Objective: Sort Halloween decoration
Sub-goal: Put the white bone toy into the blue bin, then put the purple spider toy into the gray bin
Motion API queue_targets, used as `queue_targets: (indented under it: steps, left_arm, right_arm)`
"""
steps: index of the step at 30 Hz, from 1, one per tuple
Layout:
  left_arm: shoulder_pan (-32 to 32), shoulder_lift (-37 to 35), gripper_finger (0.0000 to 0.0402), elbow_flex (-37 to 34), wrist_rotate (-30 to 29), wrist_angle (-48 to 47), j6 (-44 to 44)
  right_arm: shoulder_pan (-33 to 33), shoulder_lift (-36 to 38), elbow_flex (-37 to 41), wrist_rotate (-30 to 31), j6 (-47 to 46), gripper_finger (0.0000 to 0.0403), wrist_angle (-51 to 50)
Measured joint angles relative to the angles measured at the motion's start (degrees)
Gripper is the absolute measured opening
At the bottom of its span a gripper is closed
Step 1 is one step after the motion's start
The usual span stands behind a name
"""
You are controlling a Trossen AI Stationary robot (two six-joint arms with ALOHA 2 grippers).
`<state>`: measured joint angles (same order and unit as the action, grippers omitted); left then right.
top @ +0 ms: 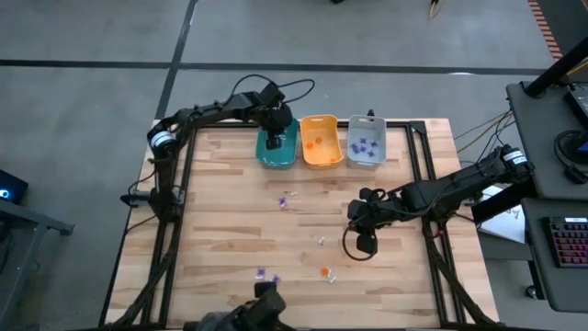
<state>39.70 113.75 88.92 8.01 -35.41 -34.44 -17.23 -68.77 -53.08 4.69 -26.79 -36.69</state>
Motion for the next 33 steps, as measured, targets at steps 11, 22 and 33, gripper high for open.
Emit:
queue_targets:
  steps: [11, 22, 33]
  left_arm:
    - [0.17, 3.00, 0.0041, 3.90, -0.04, -6.22, 0.94]
    - [-1.67, -3.71, 0.0040, 1.59, 0.13, -16.20, 10.83]
    - [-10.01, -20.37, 0.0040, -11.25, 0.22, -5.65, 21.41]
  right_arm:
    - [0.00, 0.00, 0.00, -0.02, 0.58, 0.0068, 0.00]
    - [0.00, 0.00, 0.00, 5.07, -1.83, 0.0068, 1.10]
    - [0.02, -2.39, 0.00, 7.50, -18.23, 0.0068, -0.31]
